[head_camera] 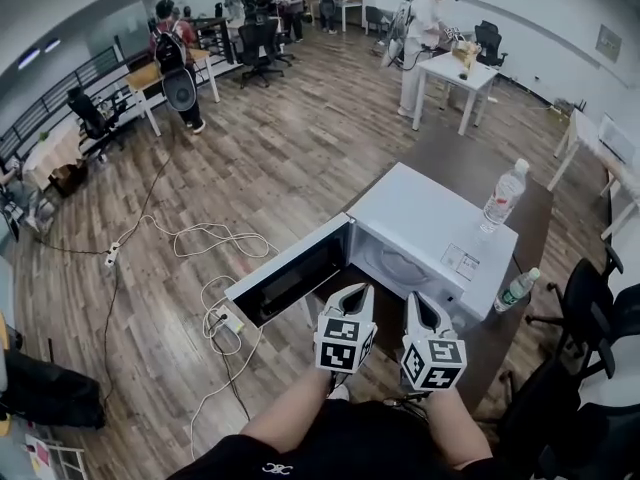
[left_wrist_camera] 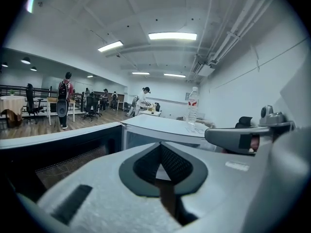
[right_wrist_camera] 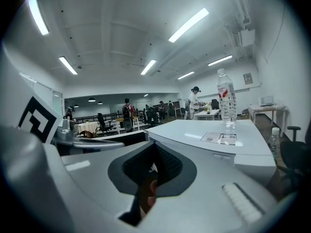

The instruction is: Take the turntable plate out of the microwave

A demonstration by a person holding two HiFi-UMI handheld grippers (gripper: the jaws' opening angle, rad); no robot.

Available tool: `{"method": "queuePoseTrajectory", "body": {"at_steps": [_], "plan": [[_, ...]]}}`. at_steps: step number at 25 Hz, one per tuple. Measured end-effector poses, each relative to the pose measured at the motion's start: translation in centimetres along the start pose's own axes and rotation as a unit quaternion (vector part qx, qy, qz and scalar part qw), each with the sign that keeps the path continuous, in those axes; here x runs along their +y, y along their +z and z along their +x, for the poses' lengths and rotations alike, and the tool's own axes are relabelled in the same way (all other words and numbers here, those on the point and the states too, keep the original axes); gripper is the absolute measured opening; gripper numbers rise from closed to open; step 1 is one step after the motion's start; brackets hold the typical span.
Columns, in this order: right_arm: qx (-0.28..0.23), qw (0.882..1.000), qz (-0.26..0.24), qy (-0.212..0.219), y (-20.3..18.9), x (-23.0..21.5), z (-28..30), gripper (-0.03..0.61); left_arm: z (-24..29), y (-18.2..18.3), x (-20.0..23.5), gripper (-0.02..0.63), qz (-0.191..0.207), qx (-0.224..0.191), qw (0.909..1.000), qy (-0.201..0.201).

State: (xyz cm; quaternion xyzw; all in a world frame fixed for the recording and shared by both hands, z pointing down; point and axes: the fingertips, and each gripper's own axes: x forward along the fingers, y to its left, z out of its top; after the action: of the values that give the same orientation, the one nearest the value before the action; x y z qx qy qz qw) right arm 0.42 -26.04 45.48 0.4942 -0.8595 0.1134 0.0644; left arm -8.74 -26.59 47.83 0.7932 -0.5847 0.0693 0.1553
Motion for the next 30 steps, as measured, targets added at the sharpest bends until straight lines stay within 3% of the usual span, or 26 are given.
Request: {"method": "queuePoseTrajectory", "body": {"at_steps": [7,13,17,20,23,25,27,30], "plan": [[0.011,1.0,-0.01,-0.025,0.0,-0.2,2.2,0.009,2.5,-1.0,2.3,0.009,-0.027,0.009,0.9996,-0.006],[0.024,0.999,-0.001,-0.035,-1.2,-1.5,3.3,0.009,5.2,-2.9,3.1,0.009,-0.043,0.04,0.9982,-0.011],[0.033,0.999,0.008,-0.04,-2.2,-2.5,4.1,0.009,7.1,-4.5,3.5,0.009,-0.074,0.064,0.995,-0.018],[0.042,0.998,0.008,-0.043,-2.7,-3.4,4.6,0.009,8.9,-5.6,3.3,0.009,-0.119,0.081,0.9886,-0.044],[0.052,0.998,0.011,-0.043,-3.2,-4.1,4.6,0.009,10.8,-6.5,2.3,0.032,-0.177,0.084,0.9759,-0.096],[0.056,0.997,0.008,-0.046,-3.5,-4.6,4.5,0.009,12.2,-7.1,1.9,0.087,-0.23,0.08,0.9617,-0.127],[0.06,0.997,0.002,-0.051,-3.7,-5.0,4.2,0.009,13.6,-7.6,1.9,0.106,-0.301,0.074,0.9394,-0.146],[0.069,0.996,-0.003,-0.056,-4.3,-5.7,3.9,0.009,15.4,-8.9,3.4,0.117,-0.406,0.06,0.9016,-0.138]]}}
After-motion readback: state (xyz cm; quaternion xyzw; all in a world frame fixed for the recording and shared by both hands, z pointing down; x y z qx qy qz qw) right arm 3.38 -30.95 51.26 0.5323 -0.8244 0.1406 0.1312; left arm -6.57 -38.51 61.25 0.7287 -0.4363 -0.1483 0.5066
